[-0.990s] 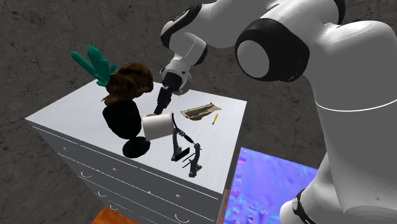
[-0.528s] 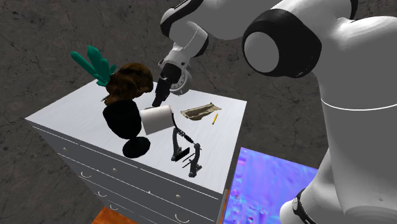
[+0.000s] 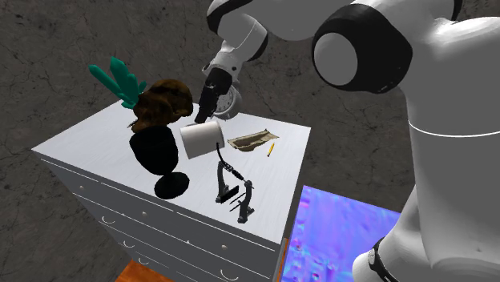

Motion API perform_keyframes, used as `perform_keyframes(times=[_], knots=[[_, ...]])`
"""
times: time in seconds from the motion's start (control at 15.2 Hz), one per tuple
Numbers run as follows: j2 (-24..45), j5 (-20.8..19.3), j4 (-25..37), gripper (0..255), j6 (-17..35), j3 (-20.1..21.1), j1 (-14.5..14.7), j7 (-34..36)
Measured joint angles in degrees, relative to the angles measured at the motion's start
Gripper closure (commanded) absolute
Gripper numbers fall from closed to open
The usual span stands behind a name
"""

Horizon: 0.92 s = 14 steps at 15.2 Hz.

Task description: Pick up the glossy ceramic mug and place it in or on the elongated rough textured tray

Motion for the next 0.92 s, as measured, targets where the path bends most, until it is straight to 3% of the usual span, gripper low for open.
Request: perform_keyframes(times=[0.53,0.66,0.79,0.86,0.92], knots=[[5.2,-1.9,8.7,255,-9.7,-2.2,-9.4,-4.1],[5.8,-1.8,10.5,255,-12.8,-1.9,-10.5,-4.9],[5.3,-1.4,11.1,255,-18.3,-2.3,-11.0,-5.6],[4.9,-0.4,12.0,255,-25.2,-2.6,-11.9,-4.6],[4.8,-0.4,12.1,0,-31.1,-2.6,-12.0,-4.6]])
